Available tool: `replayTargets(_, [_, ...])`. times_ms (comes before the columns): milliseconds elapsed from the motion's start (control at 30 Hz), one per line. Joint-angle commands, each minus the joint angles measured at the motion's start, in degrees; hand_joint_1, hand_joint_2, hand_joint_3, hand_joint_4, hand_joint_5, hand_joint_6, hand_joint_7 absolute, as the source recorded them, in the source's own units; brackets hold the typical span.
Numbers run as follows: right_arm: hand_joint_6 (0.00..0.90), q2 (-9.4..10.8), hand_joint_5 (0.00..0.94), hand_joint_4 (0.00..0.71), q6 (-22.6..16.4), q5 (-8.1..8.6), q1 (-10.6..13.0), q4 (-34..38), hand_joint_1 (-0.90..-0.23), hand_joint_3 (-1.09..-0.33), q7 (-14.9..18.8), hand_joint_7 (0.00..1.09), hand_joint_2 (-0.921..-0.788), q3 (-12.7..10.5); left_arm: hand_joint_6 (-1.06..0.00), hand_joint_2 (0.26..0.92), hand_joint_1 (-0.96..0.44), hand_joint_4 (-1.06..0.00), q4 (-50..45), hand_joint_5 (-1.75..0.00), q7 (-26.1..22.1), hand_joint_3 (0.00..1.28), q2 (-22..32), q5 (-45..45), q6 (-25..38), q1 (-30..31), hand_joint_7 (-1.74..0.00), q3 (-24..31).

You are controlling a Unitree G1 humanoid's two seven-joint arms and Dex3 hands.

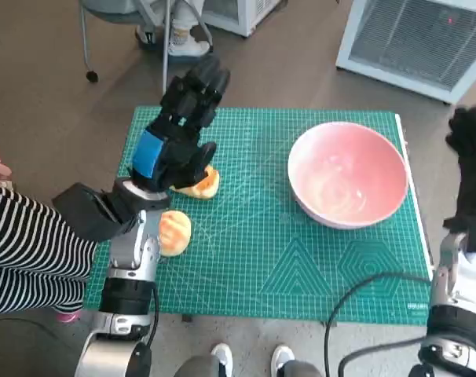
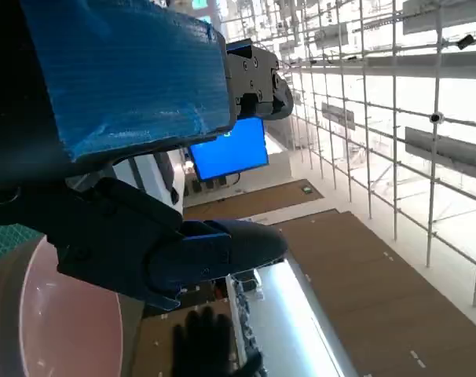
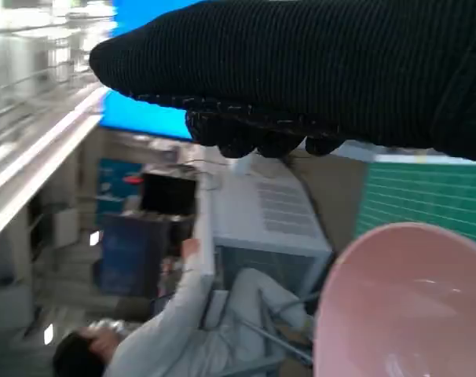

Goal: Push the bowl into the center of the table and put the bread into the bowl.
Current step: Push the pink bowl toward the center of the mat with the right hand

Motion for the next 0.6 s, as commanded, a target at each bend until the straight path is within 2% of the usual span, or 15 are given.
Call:
replayTargets(33, [0.037,0.0,0.000,0.135,0.4,2.19,-0.7,7.4,-0.605,-0.915,1.4,0.34,-0.921,-1.3,0.00,0.921,-0.68,-0.06,-0.4,-0.02,-0.1,0.55,0.2,-0.1,-0.5,-0.7,-0.39,0.2])
replayTargets(167, [0.044,0.5,0.001,0.135,0.3,2.92,-2.2,12.5,-0.599,-0.918,1.3,0.34,-0.921,-1.8,0.00,0.921,-0.68,-0.06,-0.2,-0.02,-0.3,0.55,0.3,-0.3,-0.6,-0.6,-0.39,0.4])
replayTargets(400, [0.072,2.3,0.004,0.142,0.8,3.01,-4.5,17.9,-0.579,-0.901,0.1,0.34,-0.921,-1.8,0.00,0.921,-0.68,-0.06,0.1,-0.02,-0.7,0.54,0.5,-0.4,-0.7,-0.7,-0.38,0.6])
replayTargets(600, [0.096,3.8,0.005,0.159,1.1,2.91,-6.0,21.0,-0.603,-0.875,0.7,0.30,-0.921,-1.5,0.00,0.921,-0.68,-0.06,0.4,-0.02,-1.1,0.54,0.6,-0.6,-0.7,-0.9,-0.36,0.9])
